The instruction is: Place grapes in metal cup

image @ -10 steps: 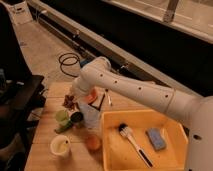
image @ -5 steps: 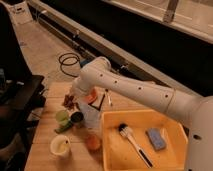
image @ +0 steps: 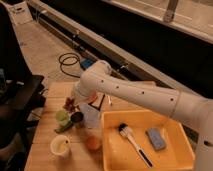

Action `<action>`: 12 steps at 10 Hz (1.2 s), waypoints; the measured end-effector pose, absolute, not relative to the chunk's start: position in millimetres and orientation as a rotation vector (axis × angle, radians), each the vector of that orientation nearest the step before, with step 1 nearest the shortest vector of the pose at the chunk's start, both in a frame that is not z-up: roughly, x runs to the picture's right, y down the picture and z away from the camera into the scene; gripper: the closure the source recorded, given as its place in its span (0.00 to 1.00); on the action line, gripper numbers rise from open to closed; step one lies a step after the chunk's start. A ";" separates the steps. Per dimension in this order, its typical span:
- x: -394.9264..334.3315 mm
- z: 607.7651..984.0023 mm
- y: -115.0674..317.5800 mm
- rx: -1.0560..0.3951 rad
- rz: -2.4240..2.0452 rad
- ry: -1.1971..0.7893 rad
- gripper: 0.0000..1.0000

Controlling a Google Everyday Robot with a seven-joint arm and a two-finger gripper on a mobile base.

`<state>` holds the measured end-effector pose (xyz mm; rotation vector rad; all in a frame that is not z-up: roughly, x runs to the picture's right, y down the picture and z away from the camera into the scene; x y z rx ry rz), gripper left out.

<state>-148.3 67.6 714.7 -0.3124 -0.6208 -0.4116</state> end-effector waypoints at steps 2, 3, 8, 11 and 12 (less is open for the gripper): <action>-143.5 707.8 81.3 -0.317 -0.385 -0.606 1.00; -139.3 707.5 86.1 -0.320 -0.369 -0.599 1.00; -133.4 721.5 97.7 -0.344 -0.309 -0.605 0.84; -134.8 735.8 109.2 -0.378 -0.276 -0.632 0.54; -134.1 738.9 112.1 -0.384 -0.266 -0.643 0.46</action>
